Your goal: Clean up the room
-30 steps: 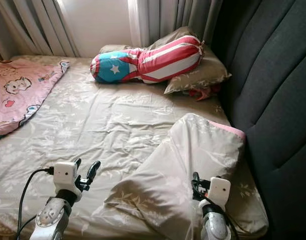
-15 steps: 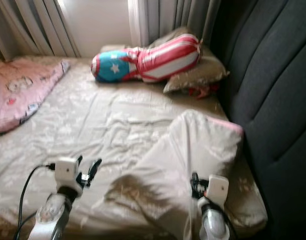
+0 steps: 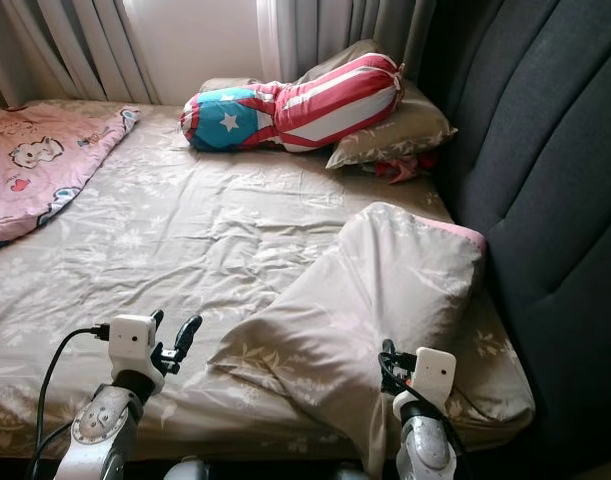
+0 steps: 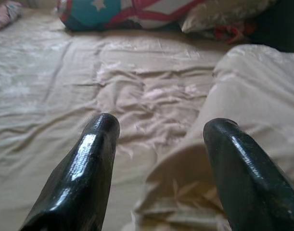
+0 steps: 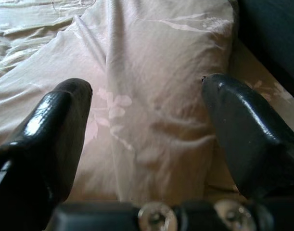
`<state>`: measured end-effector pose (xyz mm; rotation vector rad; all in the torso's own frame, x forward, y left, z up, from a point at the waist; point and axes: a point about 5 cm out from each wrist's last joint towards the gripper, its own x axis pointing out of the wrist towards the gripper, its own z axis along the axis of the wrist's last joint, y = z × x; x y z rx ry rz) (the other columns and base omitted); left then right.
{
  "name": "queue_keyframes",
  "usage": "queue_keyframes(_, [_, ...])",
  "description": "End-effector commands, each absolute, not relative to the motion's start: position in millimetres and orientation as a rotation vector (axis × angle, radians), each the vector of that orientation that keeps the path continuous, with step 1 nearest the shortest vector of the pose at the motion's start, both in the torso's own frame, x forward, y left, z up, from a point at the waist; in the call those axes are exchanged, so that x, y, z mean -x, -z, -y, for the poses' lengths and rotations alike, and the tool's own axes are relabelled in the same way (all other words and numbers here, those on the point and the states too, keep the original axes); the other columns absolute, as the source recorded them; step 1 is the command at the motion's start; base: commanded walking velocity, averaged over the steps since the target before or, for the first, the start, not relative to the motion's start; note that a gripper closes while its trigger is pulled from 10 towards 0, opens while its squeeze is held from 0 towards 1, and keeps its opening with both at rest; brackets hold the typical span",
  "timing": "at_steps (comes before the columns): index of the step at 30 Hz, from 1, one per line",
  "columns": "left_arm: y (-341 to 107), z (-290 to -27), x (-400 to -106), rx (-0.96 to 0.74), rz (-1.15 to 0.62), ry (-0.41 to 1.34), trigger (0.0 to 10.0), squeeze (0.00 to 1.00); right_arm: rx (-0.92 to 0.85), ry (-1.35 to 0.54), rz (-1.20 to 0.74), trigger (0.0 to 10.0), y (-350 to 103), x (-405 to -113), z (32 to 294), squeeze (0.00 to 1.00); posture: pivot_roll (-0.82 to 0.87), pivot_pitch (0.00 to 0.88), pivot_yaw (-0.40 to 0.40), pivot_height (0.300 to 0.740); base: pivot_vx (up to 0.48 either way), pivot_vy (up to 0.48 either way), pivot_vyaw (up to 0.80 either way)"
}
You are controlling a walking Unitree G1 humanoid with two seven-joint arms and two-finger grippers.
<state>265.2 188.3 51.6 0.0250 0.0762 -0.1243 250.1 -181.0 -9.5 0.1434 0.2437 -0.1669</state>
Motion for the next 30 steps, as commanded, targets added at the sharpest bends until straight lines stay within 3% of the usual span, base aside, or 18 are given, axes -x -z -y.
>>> queue_keyframes(1, [-51.9,-188.7,-266.6,-0.027,-0.080,0.127,10.0,0.00,-0.153,0.156,-0.239,10.0,7.1,-253.4,180.0,0.00,-0.02,0.029,-0.057,0.653,0.000,0.000,0.00])
queue_keyframes(21, [-49.4,-189.8,-267.9,-0.022,-0.078,0.118,10.0,0.00,-0.203,0.034,-0.259,10.0,6.6,-259.5,162.8,0.00,-0.01,0.009,-0.062,0.653,0.220,0.000,0.00])
queue_keyframes(24, [-49.0,-190.0,-268.2,-0.022,-0.075,0.117,10.0,0.00,-0.196,-0.056,-0.255,10.0,4.9,-261.0,154.7,0.00,-0.01,0.005,-0.061,0.653,0.287,0.000,0.00])
queue_keyframes(30, [-49.2,-189.5,-269.0,-0.020,-0.071,0.118,10.0,0.00,-0.198,-0.077,-0.262,10.0,5.0,-261.4,152.9,0.00,-0.01,0.000,-0.062,0.653,0.233,0.000,0.67])
